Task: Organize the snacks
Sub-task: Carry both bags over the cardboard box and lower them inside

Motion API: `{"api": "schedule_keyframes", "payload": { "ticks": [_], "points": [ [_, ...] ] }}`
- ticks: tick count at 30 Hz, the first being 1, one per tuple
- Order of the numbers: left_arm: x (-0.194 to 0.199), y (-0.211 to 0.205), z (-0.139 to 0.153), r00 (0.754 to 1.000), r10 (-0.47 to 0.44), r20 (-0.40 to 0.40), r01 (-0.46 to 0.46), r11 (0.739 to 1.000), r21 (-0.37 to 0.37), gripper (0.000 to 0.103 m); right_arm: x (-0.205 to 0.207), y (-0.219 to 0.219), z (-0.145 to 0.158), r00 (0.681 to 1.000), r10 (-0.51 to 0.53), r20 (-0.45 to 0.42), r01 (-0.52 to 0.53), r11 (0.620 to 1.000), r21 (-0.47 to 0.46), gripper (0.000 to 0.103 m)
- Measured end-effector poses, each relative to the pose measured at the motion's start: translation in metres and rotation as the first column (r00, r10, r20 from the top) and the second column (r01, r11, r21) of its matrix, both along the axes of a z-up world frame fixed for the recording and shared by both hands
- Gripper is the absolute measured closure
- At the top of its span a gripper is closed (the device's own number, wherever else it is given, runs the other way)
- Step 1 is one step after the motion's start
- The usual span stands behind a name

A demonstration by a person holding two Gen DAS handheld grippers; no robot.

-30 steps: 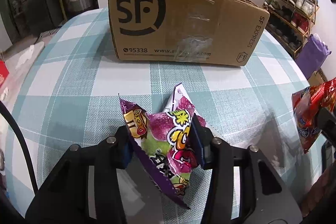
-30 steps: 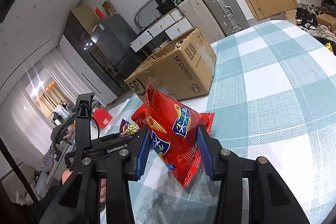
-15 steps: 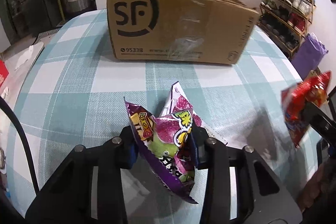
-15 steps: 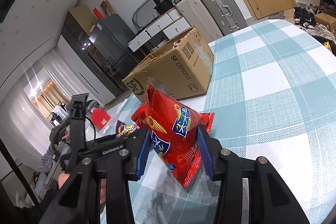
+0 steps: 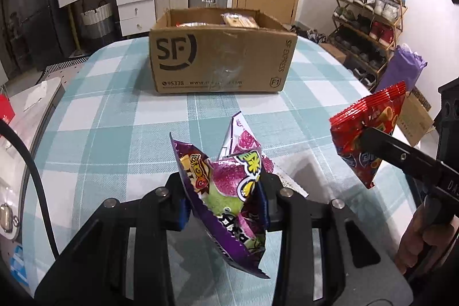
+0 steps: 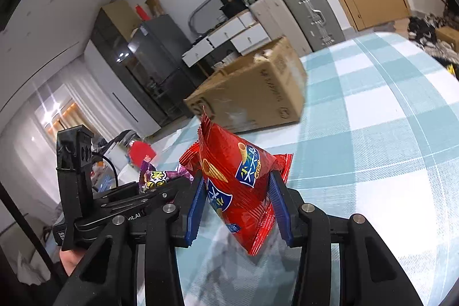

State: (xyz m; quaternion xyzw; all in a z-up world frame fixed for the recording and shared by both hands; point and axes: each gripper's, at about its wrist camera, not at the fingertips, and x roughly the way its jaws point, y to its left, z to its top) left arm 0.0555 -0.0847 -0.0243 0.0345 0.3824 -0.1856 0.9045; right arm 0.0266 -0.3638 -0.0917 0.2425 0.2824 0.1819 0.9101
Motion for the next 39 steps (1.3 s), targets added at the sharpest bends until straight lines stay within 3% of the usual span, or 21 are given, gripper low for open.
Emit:
{"api": "schedule_keyframes", "payload": {
  "ticks": [11,19,31,39],
  "points": [
    [-0.048,0.022,0.033,0.995,0.019,0.095,-0.015,0.999,-0.035,0.070,-0.031,0.012,0.017,1.000,0.005,0.016,-0.004,1.000,-0.025,0.059],
    [-0.055,0.034,0.056,0.991,0.027,0.131,-0.019,0.998,-0.058,0.070,-0.035,0.016,0.029,1.000,0.007,0.030,-0.006,1.000,-0.030,0.059],
    [-0.036,0.035,0.105,0.975,-0.010,0.223,0.002,0.999,0.036,0.070,-0.013,0.019,0.068,0.995,0.043,0.090,-0.039,0.998,-0.044,0.059],
    [0.001,0.027,0.136,0.969,-0.032,0.245,0.016,0.998,0.069,0.070,0.024,0.017,0.104,0.988,0.081,0.130,-0.073,0.995,-0.061,0.059]
  ]
}}
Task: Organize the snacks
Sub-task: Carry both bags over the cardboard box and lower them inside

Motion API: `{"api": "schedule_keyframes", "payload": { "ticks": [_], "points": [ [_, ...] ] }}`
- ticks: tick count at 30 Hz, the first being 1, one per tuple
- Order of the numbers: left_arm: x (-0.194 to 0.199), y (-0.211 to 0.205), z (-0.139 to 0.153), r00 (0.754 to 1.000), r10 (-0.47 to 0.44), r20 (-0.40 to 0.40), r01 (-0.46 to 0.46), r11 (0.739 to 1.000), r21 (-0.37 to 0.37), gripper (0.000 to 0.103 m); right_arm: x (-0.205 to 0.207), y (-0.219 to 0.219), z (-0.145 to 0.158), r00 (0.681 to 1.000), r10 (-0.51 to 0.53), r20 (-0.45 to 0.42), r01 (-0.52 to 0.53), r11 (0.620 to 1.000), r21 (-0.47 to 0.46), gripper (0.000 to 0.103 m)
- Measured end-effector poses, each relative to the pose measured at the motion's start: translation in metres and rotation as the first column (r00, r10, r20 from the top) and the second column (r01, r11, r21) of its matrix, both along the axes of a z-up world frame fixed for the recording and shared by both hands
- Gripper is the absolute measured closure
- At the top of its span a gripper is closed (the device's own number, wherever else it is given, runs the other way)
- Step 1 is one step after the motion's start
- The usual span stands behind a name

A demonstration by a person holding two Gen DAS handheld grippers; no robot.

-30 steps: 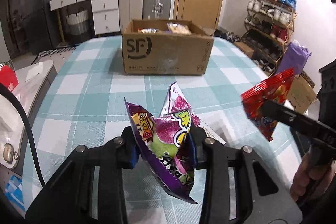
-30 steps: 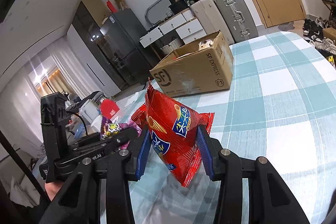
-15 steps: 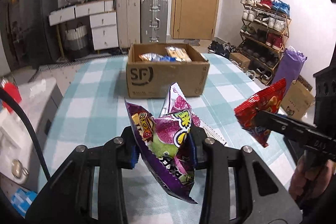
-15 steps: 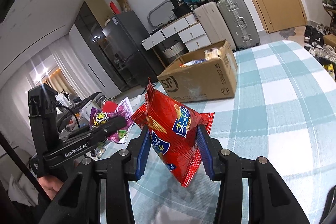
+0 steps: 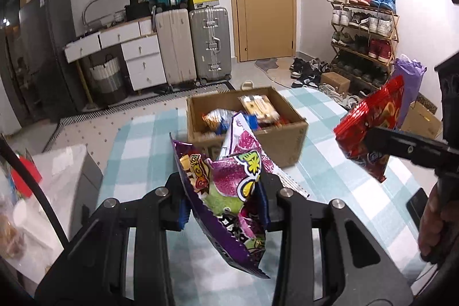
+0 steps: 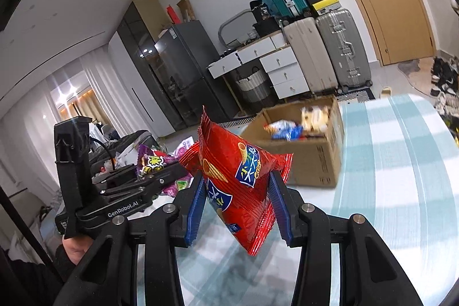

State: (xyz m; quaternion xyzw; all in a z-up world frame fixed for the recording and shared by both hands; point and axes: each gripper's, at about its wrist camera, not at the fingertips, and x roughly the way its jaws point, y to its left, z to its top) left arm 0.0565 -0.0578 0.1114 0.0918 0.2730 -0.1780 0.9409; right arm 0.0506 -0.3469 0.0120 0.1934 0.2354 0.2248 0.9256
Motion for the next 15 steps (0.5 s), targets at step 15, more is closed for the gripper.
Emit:
{"api": "schedule_keyframes", "payload": {
  "ticks": [15],
  "points": [
    [0.141,-0.016,0.062,0.998,0.009,-0.056,-0.011,0.999,-0.032,0.070,0.101,-0.023,0.065,1.000,0.019,-0.005,-0.019,0.999,-0.031,0.059]
  ]
}}
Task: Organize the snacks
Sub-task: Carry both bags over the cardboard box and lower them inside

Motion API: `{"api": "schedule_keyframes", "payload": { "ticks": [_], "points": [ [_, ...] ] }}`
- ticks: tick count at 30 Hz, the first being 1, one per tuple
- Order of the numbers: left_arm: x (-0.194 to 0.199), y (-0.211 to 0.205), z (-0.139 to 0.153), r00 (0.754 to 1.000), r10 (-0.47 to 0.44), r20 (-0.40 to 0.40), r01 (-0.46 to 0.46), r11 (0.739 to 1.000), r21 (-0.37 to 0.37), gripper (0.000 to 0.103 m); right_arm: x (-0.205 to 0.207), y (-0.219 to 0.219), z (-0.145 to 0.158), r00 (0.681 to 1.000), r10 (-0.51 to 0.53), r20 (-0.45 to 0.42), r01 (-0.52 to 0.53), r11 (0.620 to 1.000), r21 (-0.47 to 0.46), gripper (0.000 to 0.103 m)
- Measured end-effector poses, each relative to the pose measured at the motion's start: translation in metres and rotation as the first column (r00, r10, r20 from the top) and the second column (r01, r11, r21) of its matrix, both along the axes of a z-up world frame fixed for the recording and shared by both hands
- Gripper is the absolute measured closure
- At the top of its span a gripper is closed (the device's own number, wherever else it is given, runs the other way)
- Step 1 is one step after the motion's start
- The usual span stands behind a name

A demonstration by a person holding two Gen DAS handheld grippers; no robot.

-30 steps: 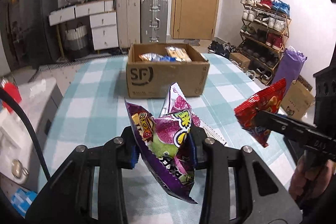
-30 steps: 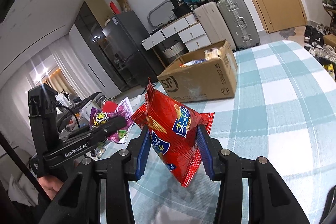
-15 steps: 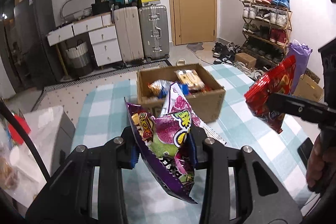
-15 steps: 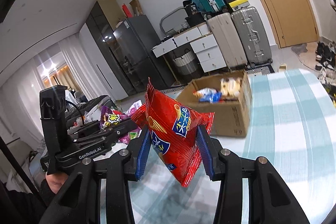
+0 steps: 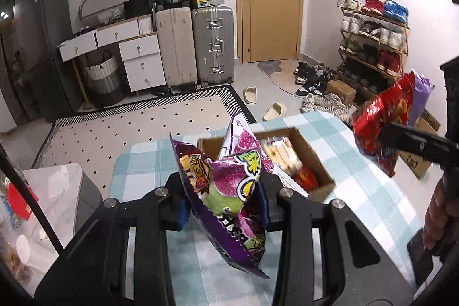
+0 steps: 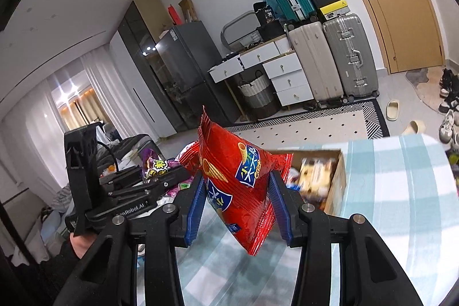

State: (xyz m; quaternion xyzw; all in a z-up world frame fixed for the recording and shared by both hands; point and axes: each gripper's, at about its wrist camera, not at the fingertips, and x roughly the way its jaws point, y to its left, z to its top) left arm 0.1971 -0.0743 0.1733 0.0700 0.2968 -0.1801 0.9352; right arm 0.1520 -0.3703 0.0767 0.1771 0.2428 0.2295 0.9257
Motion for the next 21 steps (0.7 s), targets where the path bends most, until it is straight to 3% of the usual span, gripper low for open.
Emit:
{"api": "schedule_keyframes", "payload": {
  "ticks": [8,15,21],
  "points": [
    [0.090,-0.038,-0.010,0.998,0.008,-0.057,-0.006,0.999,0.046,0.070,0.074,-0.014,0.003,0.997,-0.020,-0.075,0.023,0.999,0.045,0.059],
    [0.129,-0.061,-0.049,0.993,0.001,-0.122,0.008,0.997,0.079,0.070,0.129,-0.008,-0.023,0.986,-0.026,-0.165,0.020,0.999,-0.041,0.059],
    [0.159,-0.068,-0.084,0.985,0.000,-0.171,0.016,0.996,0.090,0.070,0.150,0.001,-0.045,0.980,-0.019,-0.196,0.002,0.996,-0.087,0.059]
  ]
}}
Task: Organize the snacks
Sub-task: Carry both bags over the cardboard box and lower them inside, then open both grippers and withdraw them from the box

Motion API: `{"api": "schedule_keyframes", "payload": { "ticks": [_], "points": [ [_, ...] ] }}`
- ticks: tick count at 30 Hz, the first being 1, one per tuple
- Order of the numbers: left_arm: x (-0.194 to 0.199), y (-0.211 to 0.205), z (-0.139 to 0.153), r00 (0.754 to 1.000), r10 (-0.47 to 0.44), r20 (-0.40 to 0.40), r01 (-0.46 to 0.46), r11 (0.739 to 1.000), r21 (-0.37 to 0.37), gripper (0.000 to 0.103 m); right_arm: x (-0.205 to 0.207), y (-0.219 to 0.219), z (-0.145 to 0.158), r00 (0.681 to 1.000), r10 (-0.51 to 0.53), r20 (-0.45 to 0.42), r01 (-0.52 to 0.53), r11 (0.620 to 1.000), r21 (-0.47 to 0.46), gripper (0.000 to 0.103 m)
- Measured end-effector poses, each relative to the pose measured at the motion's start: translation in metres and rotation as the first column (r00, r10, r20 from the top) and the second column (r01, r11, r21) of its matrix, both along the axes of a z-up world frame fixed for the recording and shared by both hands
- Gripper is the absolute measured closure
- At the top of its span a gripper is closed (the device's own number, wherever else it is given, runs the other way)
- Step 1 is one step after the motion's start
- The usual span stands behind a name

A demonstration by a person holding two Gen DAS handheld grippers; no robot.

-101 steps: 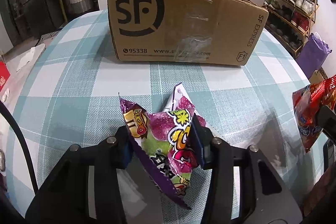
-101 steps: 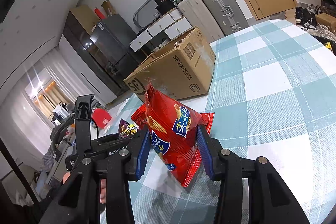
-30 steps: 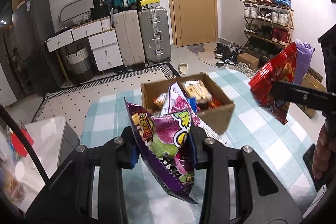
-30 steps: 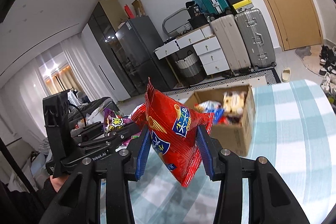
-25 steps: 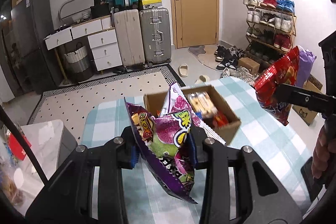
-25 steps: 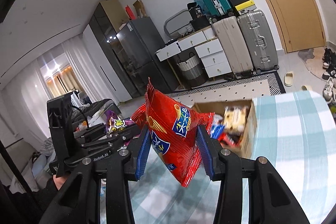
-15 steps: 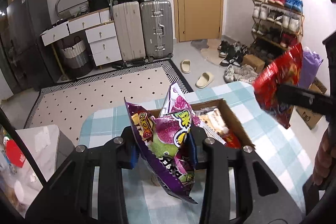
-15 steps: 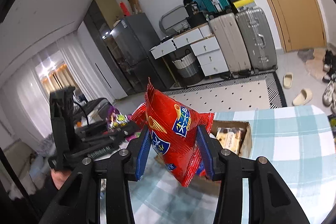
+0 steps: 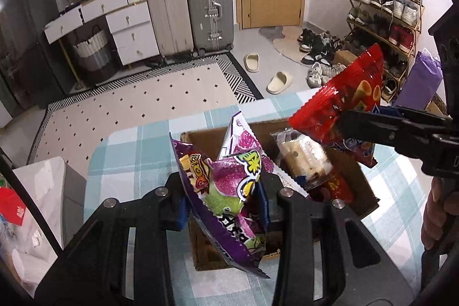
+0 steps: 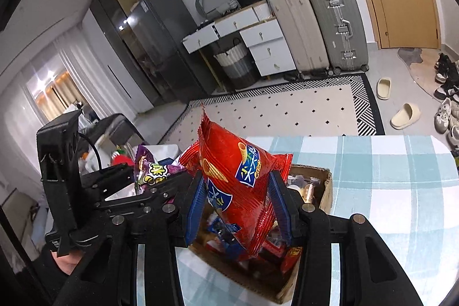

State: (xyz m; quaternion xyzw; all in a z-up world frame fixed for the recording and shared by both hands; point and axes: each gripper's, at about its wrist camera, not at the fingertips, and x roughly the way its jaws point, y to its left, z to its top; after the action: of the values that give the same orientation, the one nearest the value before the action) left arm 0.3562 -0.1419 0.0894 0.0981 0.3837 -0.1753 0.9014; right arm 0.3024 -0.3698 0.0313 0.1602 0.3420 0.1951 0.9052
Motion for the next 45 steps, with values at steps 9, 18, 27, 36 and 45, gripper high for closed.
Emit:
{"api": "schedule_keyframes", "payload": {
  "ticks": [9,18,27,36,45],
  "points": [
    [0.018,-0.006,-0.037,0.999,-0.013,-0.048,0.013,1.000,-0.004,0.070,0.014,0.004,-0.029,0.999,-0.006,-0.052,0.002,0.998,-0.069,0.058],
    [0.027,0.001,-0.051,0.993,0.009,-0.117,-0.012,1.000,-0.021,0.064,0.012,0.014,-0.033,0.999,-0.003,-0.039,-0.002,0.991,-0.131,0.055],
    [0.018,0.007,-0.040,0.997,0.049,-0.052,-0.048,0.999,0.009,0.035,-0.003,0.013,-0.022,1.000,-0.016,-0.021,0.013,0.993,-0.118,0.053],
    [-0.026,0.006,-0.011,0.994,0.068,0.080,-0.076,0.992,0.097,0.023,-0.028,0.024,0.006,0.999,-0.028,0.041,0.034,0.986,-0.163,0.035],
    [-0.068,0.015,0.029,0.986,0.088,0.142,-0.099,0.992,0.074,0.022,-0.060,0.032,0.040,0.992,-0.031,0.119,0.051,0.984,-0.172,0.023]
  ]
}}
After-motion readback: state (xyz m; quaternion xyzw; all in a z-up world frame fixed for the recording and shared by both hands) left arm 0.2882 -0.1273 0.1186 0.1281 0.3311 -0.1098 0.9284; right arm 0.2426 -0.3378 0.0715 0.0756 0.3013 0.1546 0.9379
